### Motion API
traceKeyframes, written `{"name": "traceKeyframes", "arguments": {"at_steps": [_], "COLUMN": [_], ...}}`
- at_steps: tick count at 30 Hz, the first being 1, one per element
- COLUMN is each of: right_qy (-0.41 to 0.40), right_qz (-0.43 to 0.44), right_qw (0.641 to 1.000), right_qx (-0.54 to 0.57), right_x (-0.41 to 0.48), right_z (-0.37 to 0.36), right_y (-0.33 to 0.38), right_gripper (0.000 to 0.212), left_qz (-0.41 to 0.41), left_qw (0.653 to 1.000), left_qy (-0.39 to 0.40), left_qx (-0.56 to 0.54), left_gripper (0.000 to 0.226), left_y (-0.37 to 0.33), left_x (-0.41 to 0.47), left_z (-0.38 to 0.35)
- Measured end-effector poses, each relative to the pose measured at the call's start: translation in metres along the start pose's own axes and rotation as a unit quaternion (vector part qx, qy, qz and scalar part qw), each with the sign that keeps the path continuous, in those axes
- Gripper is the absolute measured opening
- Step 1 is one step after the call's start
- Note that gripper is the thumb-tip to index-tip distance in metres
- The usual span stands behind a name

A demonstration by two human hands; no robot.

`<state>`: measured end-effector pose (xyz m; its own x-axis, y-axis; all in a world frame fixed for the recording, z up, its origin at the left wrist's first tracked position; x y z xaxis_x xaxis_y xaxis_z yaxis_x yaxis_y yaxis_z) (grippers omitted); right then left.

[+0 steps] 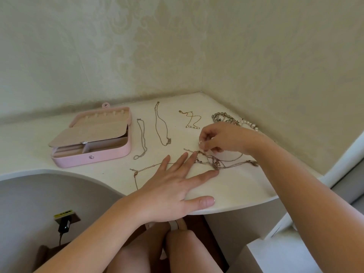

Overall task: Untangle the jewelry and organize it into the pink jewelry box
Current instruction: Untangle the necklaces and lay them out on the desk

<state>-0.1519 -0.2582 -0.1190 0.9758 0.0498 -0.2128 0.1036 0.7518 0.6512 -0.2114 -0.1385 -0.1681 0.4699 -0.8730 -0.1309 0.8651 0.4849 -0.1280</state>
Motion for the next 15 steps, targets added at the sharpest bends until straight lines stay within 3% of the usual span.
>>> {"name": "traceKeyframes", "arguments": {"at_steps": [2, 4, 9, 15], "right_qy": [-0.025, -0.052, -0.151, -0.279], "right_qz": [0.0, -0.008, -0.03, 0.03], "right_qw": [0.985, 0.967, 0.934, 0.902], "right_qx": [0.17, 0.251, 0.324, 0.327], "right_x": [-0.001, -0.002, -0.003, -0.02], "right_z": [0.01, 0.017, 0.025, 0.049], "right_y": [-0.007, -0.016, -0.036, -0.03], "right_gripper": [0.012, 0.015, 0.019, 0.017], "left_qz": [-0.001, -0.001, 0.002, 0.004], "left_qw": [1.0, 1.0, 1.0, 1.0], "left_qy": [0.003, 0.003, -0.002, -0.005], "left_qx": [-0.004, -0.008, -0.011, -0.007], "left_gripper": [0.061, 0.061, 0.062, 0.062], "left_y": [0.0, 0.0, -0.001, 0.001], "left_x": [0.0, 0.0, -0.001, -0.001], "left_z": [0.0, 0.0, 0.001, 0.0]}}
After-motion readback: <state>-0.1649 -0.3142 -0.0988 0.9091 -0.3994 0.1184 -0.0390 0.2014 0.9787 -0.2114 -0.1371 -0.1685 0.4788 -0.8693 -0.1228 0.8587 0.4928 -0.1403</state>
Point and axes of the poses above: each hand's wrist, its own x-axis towards the middle knuckle, its own z-axis out of the back of the hand, y = z × x, the point moved 8 cm from there along x, towards the middle knuckle, and after that the axes turned 7 degrees about -z, right-handed, at the moved point
